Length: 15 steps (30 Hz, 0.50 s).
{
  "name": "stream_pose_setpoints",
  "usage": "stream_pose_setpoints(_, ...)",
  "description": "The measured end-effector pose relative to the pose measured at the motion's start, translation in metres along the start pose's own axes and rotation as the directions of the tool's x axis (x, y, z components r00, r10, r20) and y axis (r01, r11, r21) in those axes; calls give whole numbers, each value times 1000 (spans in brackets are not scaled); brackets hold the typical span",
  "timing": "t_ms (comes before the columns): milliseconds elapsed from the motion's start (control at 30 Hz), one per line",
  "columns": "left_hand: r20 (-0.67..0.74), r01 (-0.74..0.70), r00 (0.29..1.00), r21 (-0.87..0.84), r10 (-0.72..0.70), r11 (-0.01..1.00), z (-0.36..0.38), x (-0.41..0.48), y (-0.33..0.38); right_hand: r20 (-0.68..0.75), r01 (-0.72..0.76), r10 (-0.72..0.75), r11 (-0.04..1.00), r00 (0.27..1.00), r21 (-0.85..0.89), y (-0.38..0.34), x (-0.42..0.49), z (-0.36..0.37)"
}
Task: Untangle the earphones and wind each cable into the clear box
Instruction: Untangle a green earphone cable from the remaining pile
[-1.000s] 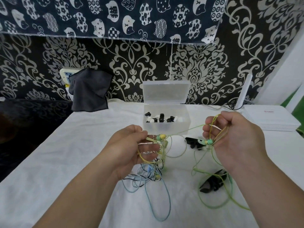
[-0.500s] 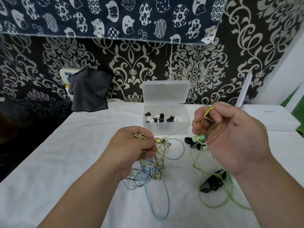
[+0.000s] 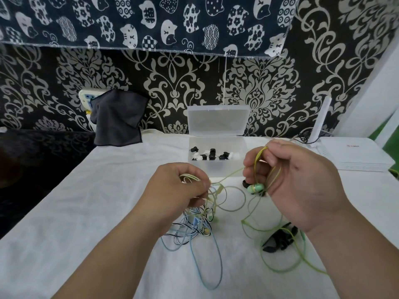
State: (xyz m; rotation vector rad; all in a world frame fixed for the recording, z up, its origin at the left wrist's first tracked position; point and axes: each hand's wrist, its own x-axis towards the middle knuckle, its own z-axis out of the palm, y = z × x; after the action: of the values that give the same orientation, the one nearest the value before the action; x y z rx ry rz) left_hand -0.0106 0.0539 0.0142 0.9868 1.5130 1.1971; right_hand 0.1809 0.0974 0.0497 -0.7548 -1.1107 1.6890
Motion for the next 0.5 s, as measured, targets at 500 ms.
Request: stream_pose_setpoints(500,-333,34,915,628,229,777,-26,21,-15,-164,-12,-44,945,985,-328,-18,-1,-14)
